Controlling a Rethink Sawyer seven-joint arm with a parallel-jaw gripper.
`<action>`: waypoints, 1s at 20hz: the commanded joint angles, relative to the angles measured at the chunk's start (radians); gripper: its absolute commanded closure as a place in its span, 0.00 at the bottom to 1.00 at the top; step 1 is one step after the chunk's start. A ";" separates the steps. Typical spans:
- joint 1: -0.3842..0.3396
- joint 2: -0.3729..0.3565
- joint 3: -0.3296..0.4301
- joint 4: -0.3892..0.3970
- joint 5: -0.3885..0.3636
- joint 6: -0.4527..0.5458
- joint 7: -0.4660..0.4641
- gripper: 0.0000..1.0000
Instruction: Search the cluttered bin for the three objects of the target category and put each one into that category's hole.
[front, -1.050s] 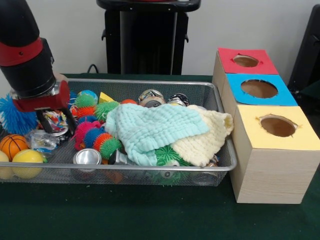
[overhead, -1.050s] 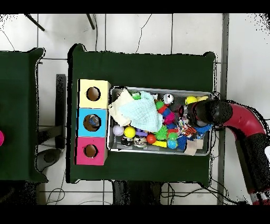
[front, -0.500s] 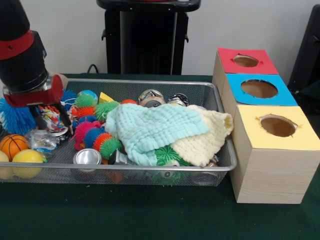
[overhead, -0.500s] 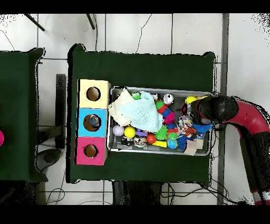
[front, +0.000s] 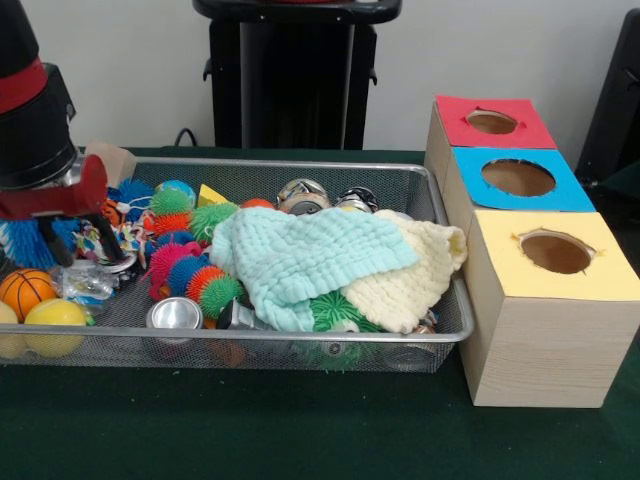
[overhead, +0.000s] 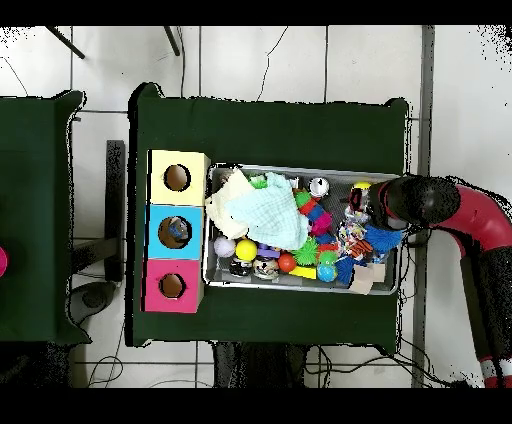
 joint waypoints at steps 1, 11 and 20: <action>-0.014 0.073 0.040 -0.098 -0.032 0.054 -0.392 0.00; 0.016 0.143 0.032 -0.158 -0.082 -0.006 -0.430 0.00; 0.034 0.197 0.036 -0.184 -0.104 -0.051 -0.500 0.00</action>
